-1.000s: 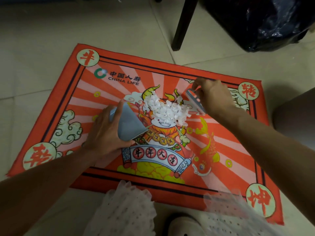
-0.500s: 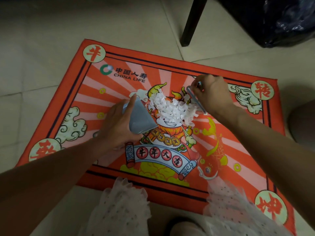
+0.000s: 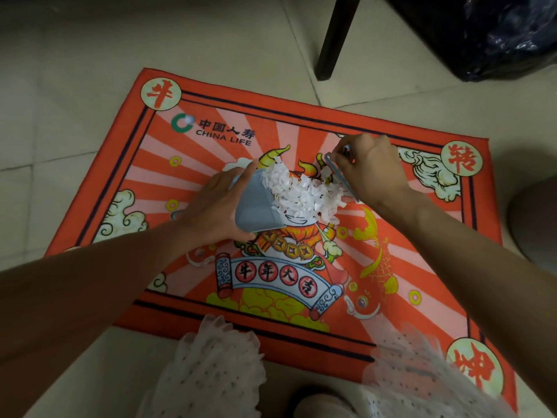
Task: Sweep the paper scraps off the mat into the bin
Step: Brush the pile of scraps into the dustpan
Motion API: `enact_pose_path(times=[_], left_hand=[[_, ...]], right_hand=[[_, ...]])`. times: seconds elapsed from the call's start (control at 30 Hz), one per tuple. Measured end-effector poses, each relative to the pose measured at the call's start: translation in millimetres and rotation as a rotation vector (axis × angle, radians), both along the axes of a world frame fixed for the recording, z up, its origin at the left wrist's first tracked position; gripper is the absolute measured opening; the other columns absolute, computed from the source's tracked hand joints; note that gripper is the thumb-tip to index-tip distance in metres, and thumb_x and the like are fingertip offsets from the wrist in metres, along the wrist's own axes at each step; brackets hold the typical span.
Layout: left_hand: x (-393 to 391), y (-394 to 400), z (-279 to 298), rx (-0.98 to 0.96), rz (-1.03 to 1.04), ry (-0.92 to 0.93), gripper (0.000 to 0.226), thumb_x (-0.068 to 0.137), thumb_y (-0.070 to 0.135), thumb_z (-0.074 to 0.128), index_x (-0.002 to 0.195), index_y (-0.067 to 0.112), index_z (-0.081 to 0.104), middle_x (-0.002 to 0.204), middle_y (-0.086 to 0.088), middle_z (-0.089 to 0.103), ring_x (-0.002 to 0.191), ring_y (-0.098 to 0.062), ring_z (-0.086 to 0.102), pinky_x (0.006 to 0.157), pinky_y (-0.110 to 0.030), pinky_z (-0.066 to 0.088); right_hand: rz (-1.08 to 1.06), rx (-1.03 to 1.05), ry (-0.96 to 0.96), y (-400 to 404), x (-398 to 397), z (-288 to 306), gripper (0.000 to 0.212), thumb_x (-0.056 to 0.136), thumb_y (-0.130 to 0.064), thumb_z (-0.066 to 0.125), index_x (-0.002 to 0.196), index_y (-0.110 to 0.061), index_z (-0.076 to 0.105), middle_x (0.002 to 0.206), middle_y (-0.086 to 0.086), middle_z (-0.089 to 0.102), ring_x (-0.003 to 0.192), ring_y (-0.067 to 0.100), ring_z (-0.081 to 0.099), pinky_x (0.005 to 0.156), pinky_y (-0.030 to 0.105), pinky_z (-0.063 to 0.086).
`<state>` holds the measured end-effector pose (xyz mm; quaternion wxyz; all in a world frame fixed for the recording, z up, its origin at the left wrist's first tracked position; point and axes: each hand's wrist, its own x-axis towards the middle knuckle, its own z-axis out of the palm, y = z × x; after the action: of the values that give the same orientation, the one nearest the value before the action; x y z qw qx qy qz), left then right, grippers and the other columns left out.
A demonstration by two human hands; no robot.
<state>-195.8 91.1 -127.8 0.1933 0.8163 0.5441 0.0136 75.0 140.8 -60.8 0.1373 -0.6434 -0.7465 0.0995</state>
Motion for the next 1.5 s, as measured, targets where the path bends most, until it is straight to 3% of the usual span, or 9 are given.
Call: enact_pose_path(times=[0.43, 0.6, 0.67, 0.77, 1.03, 1.13, 1.23, 1.37, 1.5], left_hand=[[14.2, -16.0, -6.1, -0.051, 0.033, -0.001, 0.145, 0.045, 0.085, 0.07, 0.15, 0.039, -0.019, 0.161, -0.005, 0.007, 0.147, -0.027, 0.011, 0.113, -0.05, 0.03], [-1.3, -23.6, -6.5, 0.004, 0.164, -0.108, 0.108, 0.072, 0.086, 0.045, 0.154, 0.034, -0.002, 0.159, -0.004, 0.019, 0.144, -0.026, 0.022, 0.112, -0.048, 0.03], [-9.7, -26.3, -10.7, 0.118, 0.263, -0.056, 0.083, 0.085, 0.075, 0.033, 0.149, 0.023, 0.024, 0.14, -0.01, 0.046, 0.125, -0.031, 0.045, 0.096, -0.045, 0.045], [-18.6, -30.3, -15.9, 0.214, 0.363, 0.083, 0.069, 0.086, 0.069, 0.022, 0.114, 0.015, 0.053, 0.104, -0.01, 0.061, 0.094, -0.033, 0.057, 0.071, -0.04, 0.044], [-10.7, -38.4, -5.0, 0.154, 0.379, 0.172, 0.048, 0.096, 0.058, 0.03, 0.063, 0.027, 0.045, 0.062, 0.001, 0.052, 0.076, -0.029, 0.059, 0.081, -0.043, 0.039], [-8.0, -40.3, -5.9, 0.126, 0.397, 0.148, 0.052, 0.095, 0.061, 0.029, 0.07, 0.024, 0.056, 0.062, 0.002, 0.05, 0.074, -0.029, 0.06, 0.081, -0.042, 0.038], [-6.8, -43.0, -1.7, 0.116, 0.377, 0.086, 0.062, 0.088, 0.069, 0.026, 0.094, 0.021, 0.065, 0.063, 0.005, 0.054, 0.06, -0.022, 0.054, 0.065, -0.032, 0.038], [-10.8, -49.9, 9.4, 0.13, 0.285, -0.01, 0.058, 0.088, 0.064, 0.046, 0.133, 0.027, 0.05, 0.089, -0.002, 0.068, 0.076, -0.028, 0.065, 0.056, -0.028, 0.033], [-15.3, -49.0, 12.9, 0.105, 0.23, 0.019, 0.057, 0.089, 0.058, 0.05, 0.134, 0.022, 0.049, 0.086, -0.007, 0.068, 0.075, -0.03, 0.066, 0.05, -0.028, 0.03]], right_hand=[[0.047, 0.036, -0.063, -0.9, -3.2, -0.3, 0.021, 0.096, -0.024, 0.056, 0.094, -0.01, 0.071, 0.079, 0.016, 0.068, 0.071, 0.036, 0.061, 0.063, 0.035, 0.051], [0.033, 0.026, -0.064, 1.4, -1.6, -1.5, 0.02, 0.095, -0.026, 0.056, 0.095, -0.011, 0.071, 0.082, 0.016, 0.068, 0.073, 0.037, 0.063, 0.065, 0.038, 0.053], [0.021, 0.024, -0.068, 0.8, -1.0, -0.2, 0.021, 0.094, -0.027, 0.057, 0.095, -0.011, 0.071, 0.083, 0.017, 0.069, 0.074, 0.037, 0.064, 0.065, 0.037, 0.054], [0.011, 0.012, -0.064, -1.0, 0.1, 3.2, 0.023, 0.095, -0.028, 0.057, 0.097, -0.01, 0.071, 0.083, 0.018, 0.069, 0.074, 0.038, 0.064, 0.065, 0.038, 0.054], [-0.007, -0.021, -0.041, -3.5, 6.6, 9.9, 0.029, 0.096, -0.032, 0.055, 0.119, -0.016, 0.059, 0.091, 0.014, 0.069, 0.082, 0.037, 0.065, 0.069, 0.037, 0.052], [-0.02, 0.009, -0.133, -5.6, 12.2, 11.7, 0.033, 0.096, -0.041, 0.053, 0.121, -0.02, 0.057, 0.099, 0.012, 0.069, 0.087, 0.037, 0.065, 0.067, 0.035, 0.049], [-0.05, 0.008, -0.227, -8.1, 16.9, 17.4, 0.037, 0.096, -0.049, 0.048, 0.11, -0.019, 0.064, 0.093, 0.013, 0.068, 0.08, 0.036, 0.064, 0.061, 0.032, 0.044], [-0.06, -0.047, -0.224, -10.5, 20.3, 18.4, 0.042, 0.096, -0.048, 0.046, 0.099, -0.011, 0.066, 0.083, 0.018, 0.066, 0.074, 0.037, 0.063, 0.061, 0.033, 0.046], [-0.064, -0.055, -0.227, -11.6, 24.6, 11.3, 0.04, 0.096, -0.043, 0.047, 0.093, -0.007, 0.063, 0.086, 0.023, 0.064, 0.076, 0.039, 0.062, 0.062, 0.032, 0.044]])
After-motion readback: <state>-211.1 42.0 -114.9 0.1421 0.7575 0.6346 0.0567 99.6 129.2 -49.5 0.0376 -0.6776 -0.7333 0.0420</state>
